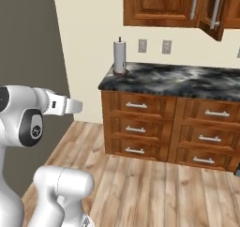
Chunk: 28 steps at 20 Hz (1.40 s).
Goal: Open the cabinet directly in front. Then move the beer and the mug to the dining counter with the candle on it.
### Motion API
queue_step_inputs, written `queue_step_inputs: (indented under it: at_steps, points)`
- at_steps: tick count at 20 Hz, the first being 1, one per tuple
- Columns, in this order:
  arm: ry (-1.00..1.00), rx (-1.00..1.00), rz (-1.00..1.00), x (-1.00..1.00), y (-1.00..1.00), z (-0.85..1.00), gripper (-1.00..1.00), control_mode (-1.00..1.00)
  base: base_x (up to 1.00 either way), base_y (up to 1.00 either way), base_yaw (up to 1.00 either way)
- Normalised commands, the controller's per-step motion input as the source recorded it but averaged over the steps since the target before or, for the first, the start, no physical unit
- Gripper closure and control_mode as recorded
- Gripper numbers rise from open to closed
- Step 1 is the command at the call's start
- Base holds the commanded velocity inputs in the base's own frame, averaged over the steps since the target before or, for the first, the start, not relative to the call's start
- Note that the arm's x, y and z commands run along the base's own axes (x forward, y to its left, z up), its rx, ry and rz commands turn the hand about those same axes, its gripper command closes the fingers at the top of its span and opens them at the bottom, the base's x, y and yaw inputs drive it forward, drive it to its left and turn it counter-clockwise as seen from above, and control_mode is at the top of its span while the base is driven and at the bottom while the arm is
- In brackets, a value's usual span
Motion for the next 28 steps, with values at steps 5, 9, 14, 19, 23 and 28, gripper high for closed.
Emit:
queue_step_inputs:
  at_steps: [5, 9, 14, 19, 23, 28]
  points:
    - [0.0, 0.0, 0.0, 0.0, 0.0, 0.0, -1.0, 1.0, 0.49, -1.0, -0.04]
    - [0.0, 0.0, 0.0, 0.0, 0.0, 0.0, -1.0, 1.0, 0.17, -1.0, -0.1]
    - [0.0, 0.0, 0.0, 0.0, 0.0, 0.0, -1.0, 1.0, 0.0, -1.0, -0.1]
    - [0.0, 0.0, 0.0, 0.0, 0.0, 0.0, -1.0, 1.0, 0.4, -1.0, -0.09]
    - [0.0, 0.0, 0.0, 0.0, 0.0, 0.0, -1.0, 1.0, 0.57, -1.0, -0.08]
    - [0.0, 0.0, 0.0, 0.0, 0.0, 0.0, -1.0, 1.0, 0.94, -0.71, -0.01]
